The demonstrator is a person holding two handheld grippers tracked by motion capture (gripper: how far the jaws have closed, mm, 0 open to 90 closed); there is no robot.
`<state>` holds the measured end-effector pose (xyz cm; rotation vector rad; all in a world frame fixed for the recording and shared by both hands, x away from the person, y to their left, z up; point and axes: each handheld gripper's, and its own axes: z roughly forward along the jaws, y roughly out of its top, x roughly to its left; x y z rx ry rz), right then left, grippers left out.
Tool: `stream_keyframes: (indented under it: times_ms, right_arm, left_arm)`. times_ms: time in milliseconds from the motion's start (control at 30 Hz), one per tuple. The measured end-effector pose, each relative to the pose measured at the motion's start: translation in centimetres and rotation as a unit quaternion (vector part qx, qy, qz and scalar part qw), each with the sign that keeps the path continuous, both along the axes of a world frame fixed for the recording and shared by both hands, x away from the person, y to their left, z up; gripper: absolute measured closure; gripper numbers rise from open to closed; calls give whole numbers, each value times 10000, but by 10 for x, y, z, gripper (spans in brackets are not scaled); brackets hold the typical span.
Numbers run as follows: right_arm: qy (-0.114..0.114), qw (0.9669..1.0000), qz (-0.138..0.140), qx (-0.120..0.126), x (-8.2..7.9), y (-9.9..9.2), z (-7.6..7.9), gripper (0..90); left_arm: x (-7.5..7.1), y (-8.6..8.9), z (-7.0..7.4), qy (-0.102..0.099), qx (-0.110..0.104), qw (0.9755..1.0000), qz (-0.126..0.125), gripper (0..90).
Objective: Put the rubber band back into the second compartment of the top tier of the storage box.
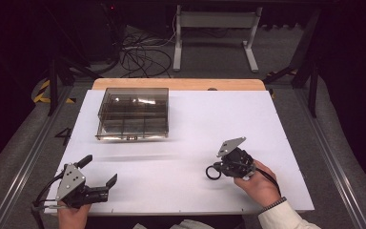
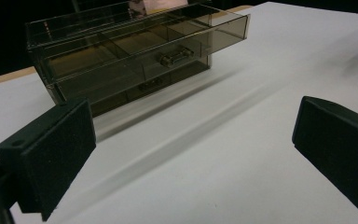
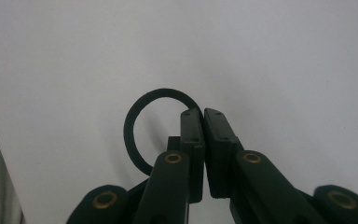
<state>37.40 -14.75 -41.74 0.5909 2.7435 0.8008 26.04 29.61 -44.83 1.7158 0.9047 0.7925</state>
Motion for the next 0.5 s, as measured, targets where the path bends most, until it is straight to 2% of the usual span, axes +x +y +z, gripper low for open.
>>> stream_keyframes:
  times_ms: [167,200,233,300,333,367,433,500]
  right_arm:
    - [-105,9999,-11,112,-1,-1,5,874]
    - [-167,9995,-4,271,-2,-1,9,874]
    - [-167,9995,-4,271,-2,-1,9,874]
    - [-269,9987,-51,439,-2,-3,14,874]
    - [-336,9975,-94,615,-3,-4,18,874]
    - [-336,9975,-94,615,-3,-4,18,874]
    - [-406,9959,-120,802,-2,-6,21,874]
    - [-512,9928,-114,1076,-3,-9,26,874]
  left_arm:
    - [0,0,0,-6,0,10000,2,3]
    - [0,0,0,-3,1,10000,2,3]
    - [0,0,0,-1,1,10000,3,3]
    - [0,0,0,-5,9,10000,-4,3]
    - [0,0,0,-5,11,10000,-6,3]
    - [0,0,0,-6,5,10000,-1,3]
    - [0,0,0,-4,2,10000,-1,3]
    - [0,0,0,-8,14,10000,-1,3]
